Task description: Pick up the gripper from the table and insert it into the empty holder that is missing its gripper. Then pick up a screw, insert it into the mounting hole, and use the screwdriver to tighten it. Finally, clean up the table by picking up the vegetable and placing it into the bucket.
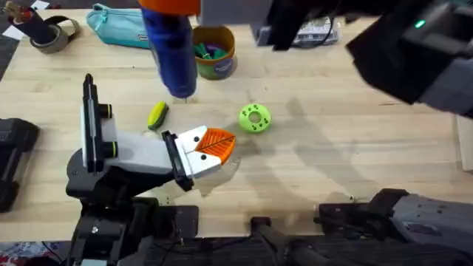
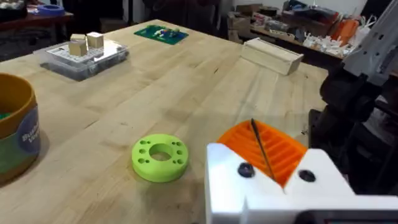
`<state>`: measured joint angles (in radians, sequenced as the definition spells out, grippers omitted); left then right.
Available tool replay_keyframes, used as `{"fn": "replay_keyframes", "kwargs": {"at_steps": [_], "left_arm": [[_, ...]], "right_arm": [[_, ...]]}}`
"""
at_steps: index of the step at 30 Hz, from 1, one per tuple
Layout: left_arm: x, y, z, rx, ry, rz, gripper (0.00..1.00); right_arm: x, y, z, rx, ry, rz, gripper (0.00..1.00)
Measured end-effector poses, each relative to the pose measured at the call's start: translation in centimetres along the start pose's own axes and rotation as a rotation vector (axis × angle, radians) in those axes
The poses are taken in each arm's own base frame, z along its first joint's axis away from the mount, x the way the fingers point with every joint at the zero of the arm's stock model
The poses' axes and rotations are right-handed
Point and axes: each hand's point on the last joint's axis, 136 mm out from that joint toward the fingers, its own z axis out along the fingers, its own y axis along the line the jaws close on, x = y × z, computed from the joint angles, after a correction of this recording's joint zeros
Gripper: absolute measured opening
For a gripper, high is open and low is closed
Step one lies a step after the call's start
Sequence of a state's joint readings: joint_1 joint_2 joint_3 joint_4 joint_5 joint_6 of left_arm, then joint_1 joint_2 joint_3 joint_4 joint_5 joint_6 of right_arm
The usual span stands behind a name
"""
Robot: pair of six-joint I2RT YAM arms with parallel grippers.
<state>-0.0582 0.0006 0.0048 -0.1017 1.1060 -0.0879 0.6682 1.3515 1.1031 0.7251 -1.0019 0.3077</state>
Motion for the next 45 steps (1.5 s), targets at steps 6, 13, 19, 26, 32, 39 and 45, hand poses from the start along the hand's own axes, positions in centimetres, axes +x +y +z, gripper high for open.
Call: {"fn": "replay_keyframes", "kwargs": {"at_steps": [6, 13, 19, 26, 32, 39, 45], "left_arm": [[0.0, 0.0, 0.0, 0.0, 0.0, 0.0, 0.017], [0.0, 0.0, 0.0, 0.0, 0.0, 0.0, 0.017], [0.0, 0.0, 0.0, 0.0, 0.0, 0.0, 0.017], [0.0, 0.0, 0.0, 0.0, 0.0, 0.0, 0.017], [0.0, 0.0, 0.0, 0.0, 0.0, -0.001, 0.017], [0.0, 0.0, 0.0, 0.0, 0.0, -0.001, 0.017], [0.0, 0.0, 0.0, 0.0, 0.0, -0.001, 0.017]], "right_arm": [[-1.2, 1.6, 0.1, -0.082, 0.005, -0.016, 0.041], [-0.9, 2.5, 0.0, -0.135, 0.024, -0.016, 0.042], [-0.5, 3.6, 0.0, -0.194, 0.038, -0.04, 0.04], [0.2, 4.7, 0.5, -0.236, 0.044, -0.055, 0.041], [0.7, 4.7, 0.4, -0.239, 0.049, -0.056, 0.043], [2.6, 4.6, 0.2, -0.232, 0.07, -0.015, 0.04], [2.8, 4.5, 0.1, -0.232, 0.071, -0.022, 0.042]]}}
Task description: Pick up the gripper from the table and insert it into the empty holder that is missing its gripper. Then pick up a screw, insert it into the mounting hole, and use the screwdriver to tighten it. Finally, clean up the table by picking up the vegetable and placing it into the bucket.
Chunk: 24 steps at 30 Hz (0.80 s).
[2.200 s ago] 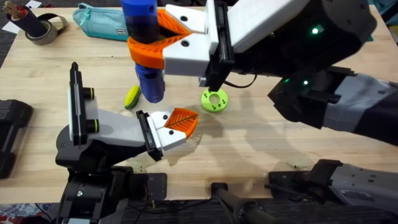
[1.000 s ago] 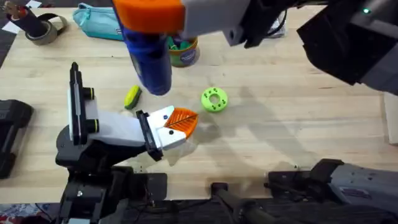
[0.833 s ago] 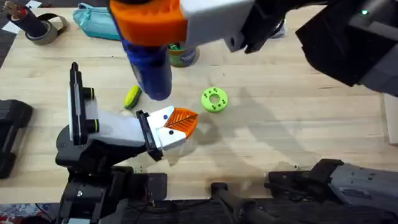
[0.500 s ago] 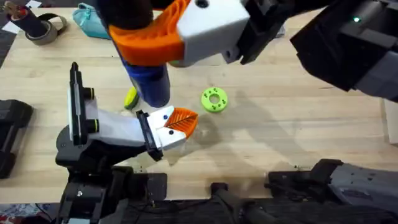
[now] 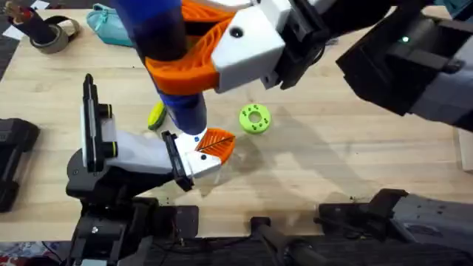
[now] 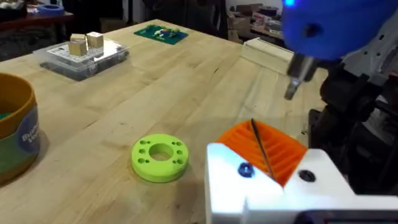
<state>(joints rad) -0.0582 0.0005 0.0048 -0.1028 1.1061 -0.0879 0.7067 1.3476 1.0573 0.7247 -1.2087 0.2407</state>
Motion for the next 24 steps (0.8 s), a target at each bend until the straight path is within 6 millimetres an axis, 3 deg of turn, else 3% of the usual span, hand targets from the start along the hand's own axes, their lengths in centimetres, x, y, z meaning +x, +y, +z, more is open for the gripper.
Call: {"fn": "replay_keyframes", "kwargs": {"at_steps": [24], "left_arm": [[0.0, 0.0, 0.0, 0.0, 0.0, 0.0, 0.017]], "right_arm": [[0.93, -0.15, 0.69, -0.009, 0.004, -0.024, 0.043]]}}
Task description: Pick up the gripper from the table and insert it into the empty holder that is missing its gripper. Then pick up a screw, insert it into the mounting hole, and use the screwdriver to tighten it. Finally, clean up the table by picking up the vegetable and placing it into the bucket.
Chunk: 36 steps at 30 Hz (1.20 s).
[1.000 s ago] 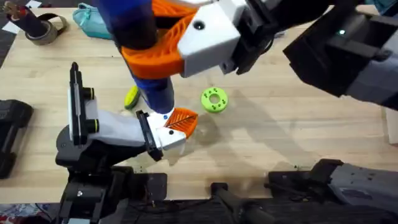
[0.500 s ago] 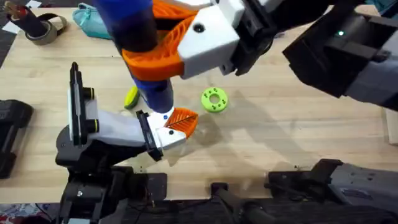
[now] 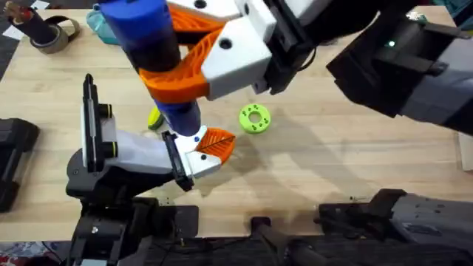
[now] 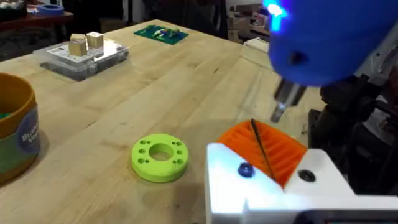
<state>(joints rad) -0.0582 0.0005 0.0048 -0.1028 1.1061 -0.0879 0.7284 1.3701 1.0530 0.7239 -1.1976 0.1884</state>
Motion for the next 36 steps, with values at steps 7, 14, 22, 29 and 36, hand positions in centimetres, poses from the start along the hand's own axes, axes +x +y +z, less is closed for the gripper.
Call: {"fn": "replay_keyframes", "kwargs": {"at_steps": [7, 14, 22, 29, 36], "left_arm": [[0.0, 0.0, 0.0, 0.0, 0.0, 0.0, 0.017], [0.0, 0.0, 0.0, 0.0, 0.0, 0.0, 0.017], [0.0, 0.0, 0.0, 0.0, 0.0, 0.0, 0.017], [0.0, 0.0, 0.0, 0.0, 0.0, 0.0, 0.017], [0.0, 0.0, 0.0, 0.0, 0.0, 0.0, 0.017]], "right_arm": [[0.9, 0.0, -0.1, 0.002, 0.008, 0.004, 0.04], [1.7, 0.1, -0.2, 0.007, 0.014, 0.003, 0.041], [2.1, 0.1, -0.2, 0.01, 0.018, 0.007, 0.042], [2.7, 0.1, -0.3, 0.011, 0.023, 0.006, 0.042], [3.4, -0.3, -0.2, 0.012, 0.03, 0.021, 0.042]]}}
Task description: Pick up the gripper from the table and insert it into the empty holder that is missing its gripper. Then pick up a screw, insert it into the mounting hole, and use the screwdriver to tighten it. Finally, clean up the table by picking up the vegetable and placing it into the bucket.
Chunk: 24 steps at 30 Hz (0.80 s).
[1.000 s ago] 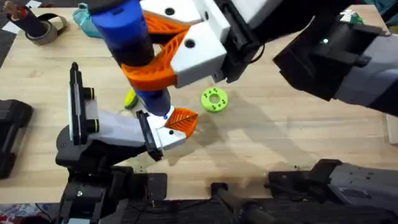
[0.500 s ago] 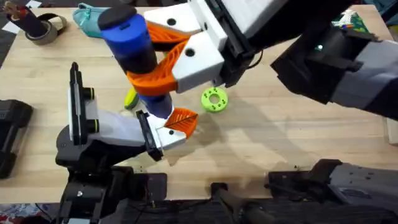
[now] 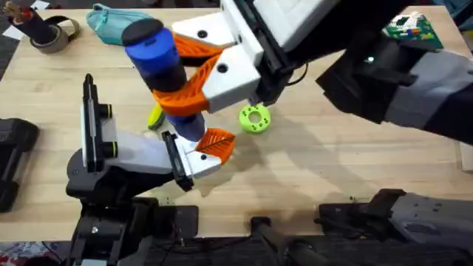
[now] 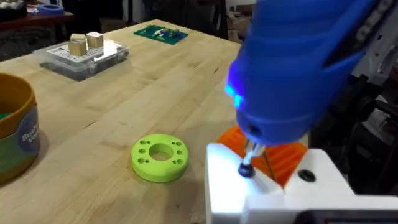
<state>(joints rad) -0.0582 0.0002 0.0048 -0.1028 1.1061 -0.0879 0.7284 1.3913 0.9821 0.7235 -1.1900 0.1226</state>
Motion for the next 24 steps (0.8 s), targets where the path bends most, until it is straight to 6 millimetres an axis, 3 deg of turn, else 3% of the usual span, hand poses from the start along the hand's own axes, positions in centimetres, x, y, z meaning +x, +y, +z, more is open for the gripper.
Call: {"fn": "replay_keyframes", "kwargs": {"at_steps": [24], "left_arm": [[0.01, 0.01, 0.0, 0.0, 0.0, -0.001, 0.017]], "right_arm": [[0.66, -0.41, 0.17, 0.006, 0.005, 0.018, 0.04]]}}
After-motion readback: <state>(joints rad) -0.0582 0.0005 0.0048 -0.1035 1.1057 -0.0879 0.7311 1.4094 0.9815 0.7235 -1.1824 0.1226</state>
